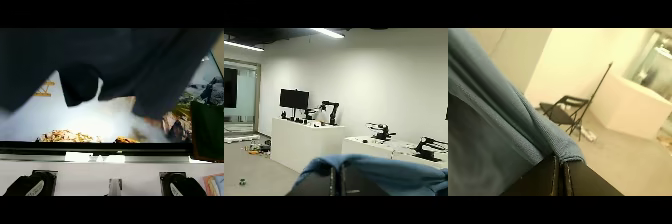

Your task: Fold the shirts.

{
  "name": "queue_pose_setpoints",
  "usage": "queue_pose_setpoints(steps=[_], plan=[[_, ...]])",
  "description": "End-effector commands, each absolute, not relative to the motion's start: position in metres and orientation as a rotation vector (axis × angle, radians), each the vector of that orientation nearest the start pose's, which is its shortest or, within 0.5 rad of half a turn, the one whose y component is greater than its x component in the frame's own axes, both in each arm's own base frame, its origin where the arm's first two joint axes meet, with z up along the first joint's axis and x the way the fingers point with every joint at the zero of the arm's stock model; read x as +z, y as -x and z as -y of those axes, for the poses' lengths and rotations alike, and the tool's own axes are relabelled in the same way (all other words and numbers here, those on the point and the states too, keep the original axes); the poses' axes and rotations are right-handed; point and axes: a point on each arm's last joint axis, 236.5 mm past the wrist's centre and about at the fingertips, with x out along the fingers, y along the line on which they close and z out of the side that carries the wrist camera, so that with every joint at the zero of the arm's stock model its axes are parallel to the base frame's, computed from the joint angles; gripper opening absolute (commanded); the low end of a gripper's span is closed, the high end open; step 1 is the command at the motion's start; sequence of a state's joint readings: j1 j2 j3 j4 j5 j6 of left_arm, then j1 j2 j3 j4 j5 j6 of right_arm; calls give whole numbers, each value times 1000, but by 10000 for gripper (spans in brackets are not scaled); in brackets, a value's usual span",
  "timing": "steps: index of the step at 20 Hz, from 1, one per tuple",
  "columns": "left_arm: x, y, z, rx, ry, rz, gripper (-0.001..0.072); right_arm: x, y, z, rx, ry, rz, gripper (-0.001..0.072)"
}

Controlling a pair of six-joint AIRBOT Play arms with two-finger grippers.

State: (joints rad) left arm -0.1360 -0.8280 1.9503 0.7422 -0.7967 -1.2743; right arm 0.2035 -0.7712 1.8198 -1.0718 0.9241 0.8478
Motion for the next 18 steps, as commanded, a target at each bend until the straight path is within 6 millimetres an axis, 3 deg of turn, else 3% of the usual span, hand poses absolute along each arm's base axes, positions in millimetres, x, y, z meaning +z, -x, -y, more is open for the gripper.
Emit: queue_pose_setpoints(steps=[1, 3, 5, 7, 10, 12, 15, 18], plan=[[603, -180, 152, -742, 181, 333, 32, 558, -204, -125, 495, 384, 362, 29], [573, -207, 146, -665, 112, 218, 31, 541, -222, -125, 490, 418, 292, 29], [527, -246, 131, -556, 110, 33, 31, 496, -259, -125, 498, 483, 116, 29], [456, -285, 120, -469, 92, -208, 32, 429, -305, -134, 562, 511, -132, 29], [332, -333, 113, -401, 65, -541, 32, 308, -379, -151, 666, 501, -499, 30], [256, -365, 103, -327, 72, -680, 32, 224, -433, -162, 665, 391, -686, 29], [184, -407, 89, -210, 230, -767, 32, 116, -494, -194, 675, 159, -860, 30], [126, -429, 73, -129, 314, -897, 32, 52, -504, -229, 733, -85, -996, 30]])
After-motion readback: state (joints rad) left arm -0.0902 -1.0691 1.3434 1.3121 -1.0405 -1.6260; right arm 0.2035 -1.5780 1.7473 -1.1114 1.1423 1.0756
